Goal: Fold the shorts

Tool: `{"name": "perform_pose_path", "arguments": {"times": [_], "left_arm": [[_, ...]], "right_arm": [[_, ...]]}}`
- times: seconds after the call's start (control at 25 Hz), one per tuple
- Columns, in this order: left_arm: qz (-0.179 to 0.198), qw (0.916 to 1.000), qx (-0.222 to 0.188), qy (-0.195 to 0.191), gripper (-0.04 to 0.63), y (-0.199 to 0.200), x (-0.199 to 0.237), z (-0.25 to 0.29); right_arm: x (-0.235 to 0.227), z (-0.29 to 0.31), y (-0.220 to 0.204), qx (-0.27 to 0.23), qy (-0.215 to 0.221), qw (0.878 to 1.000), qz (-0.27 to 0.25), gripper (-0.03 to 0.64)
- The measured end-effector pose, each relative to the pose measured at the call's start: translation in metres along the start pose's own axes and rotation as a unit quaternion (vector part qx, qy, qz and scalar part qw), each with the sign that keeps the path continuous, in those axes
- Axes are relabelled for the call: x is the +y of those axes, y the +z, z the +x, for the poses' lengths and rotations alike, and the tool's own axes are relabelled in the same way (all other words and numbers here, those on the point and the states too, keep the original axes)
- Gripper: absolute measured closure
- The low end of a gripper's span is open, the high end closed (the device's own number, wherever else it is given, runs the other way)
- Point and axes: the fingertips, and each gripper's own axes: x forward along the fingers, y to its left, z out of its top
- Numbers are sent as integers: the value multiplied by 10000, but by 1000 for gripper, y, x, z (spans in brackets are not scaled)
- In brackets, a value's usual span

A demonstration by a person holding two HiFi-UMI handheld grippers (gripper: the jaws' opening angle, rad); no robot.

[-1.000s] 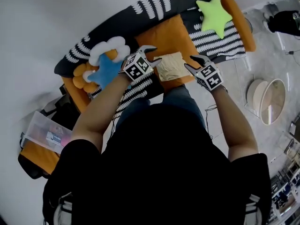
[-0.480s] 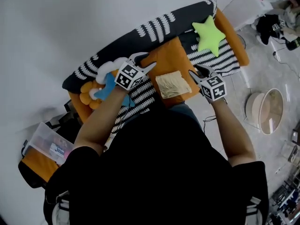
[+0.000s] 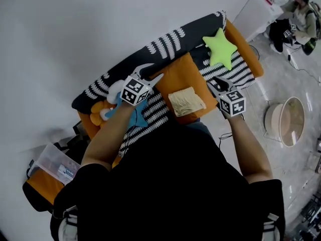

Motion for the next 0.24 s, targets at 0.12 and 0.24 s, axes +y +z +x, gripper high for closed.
{"name": "perform_pose_path", "arguments": {"times": [0.12, 0.24], "left_arm": [[45, 10000, -76, -29, 380, 8, -5, -4], [101, 9998, -117, -86, 380, 14, -14, -8]], "right_arm": [[0, -9, 5, -139, -164, 9997, 134, 456], [4, -19, 7, -260, -286, 9989, 274, 456]]}}
